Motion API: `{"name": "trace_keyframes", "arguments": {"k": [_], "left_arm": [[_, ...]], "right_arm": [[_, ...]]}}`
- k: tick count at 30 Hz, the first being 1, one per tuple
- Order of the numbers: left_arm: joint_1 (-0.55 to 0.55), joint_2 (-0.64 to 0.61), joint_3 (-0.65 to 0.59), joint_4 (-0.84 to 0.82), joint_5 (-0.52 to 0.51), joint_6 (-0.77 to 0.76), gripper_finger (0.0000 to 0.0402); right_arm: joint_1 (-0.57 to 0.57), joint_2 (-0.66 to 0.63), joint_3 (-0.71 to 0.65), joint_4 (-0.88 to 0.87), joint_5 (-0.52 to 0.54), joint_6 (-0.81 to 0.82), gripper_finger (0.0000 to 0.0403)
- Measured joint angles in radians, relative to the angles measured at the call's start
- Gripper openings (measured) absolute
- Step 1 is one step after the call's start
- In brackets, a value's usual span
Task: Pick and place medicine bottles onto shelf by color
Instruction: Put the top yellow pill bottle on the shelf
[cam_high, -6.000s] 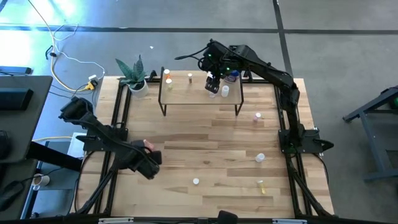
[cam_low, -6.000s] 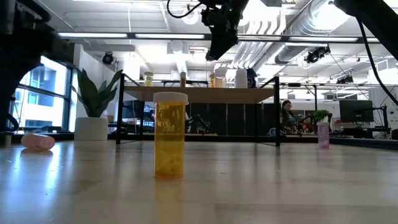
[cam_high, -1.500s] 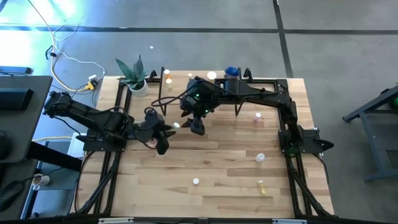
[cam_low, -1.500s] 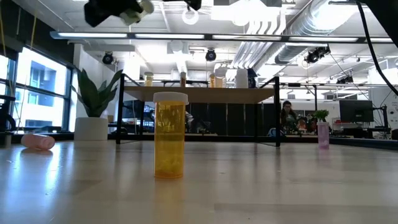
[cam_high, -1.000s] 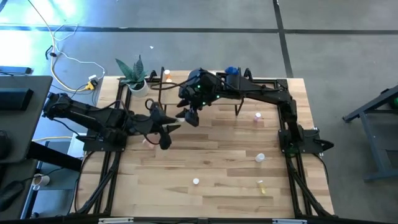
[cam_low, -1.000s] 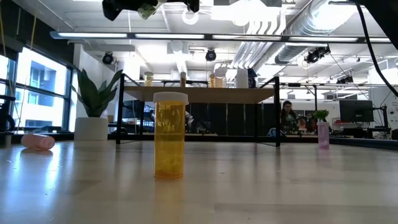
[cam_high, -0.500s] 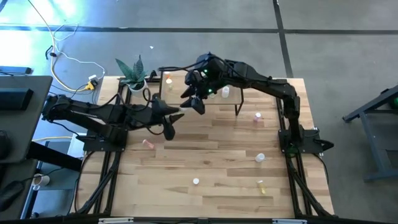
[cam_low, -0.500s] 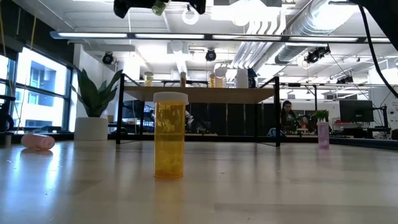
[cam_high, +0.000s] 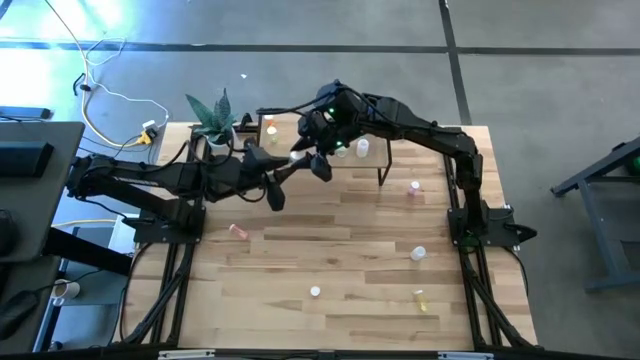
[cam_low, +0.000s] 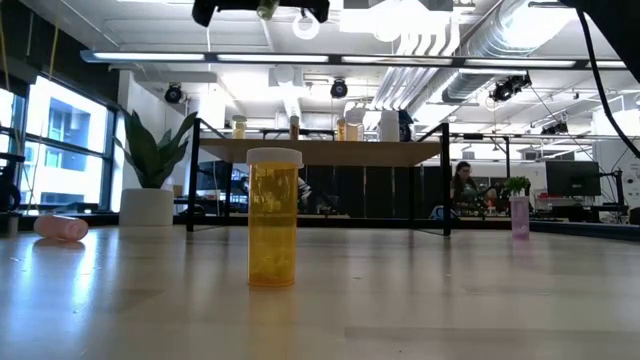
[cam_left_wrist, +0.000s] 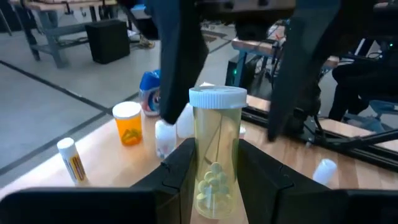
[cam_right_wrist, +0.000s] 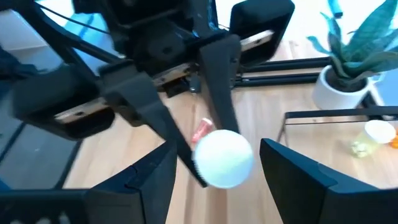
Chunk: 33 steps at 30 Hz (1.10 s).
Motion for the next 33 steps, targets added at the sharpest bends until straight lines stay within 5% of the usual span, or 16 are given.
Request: {"name": "trace_keyframes", "arguments": {"k": [8, 22, 33], "left_arm": [[0.001, 0.0, 0.0, 0.013, -0.004, 0.028, 0.009], [0.001, 0.0, 0.0, 0.013, -0.03, 0.046, 0.009], [0.001, 0.0, 0.0, 0.013, -0.026, 0.045, 0.009]], "right_arm": [[-0.003, 0.0, 0.0, 0.025, 0.027, -0.007, 0.0209], [0.009, 0.0, 0.0, 0.001, 0.028, 0.018, 0.0098], [0.009, 0.001, 0.0, 0.0, 0.027, 0.01, 0.0113]]}}
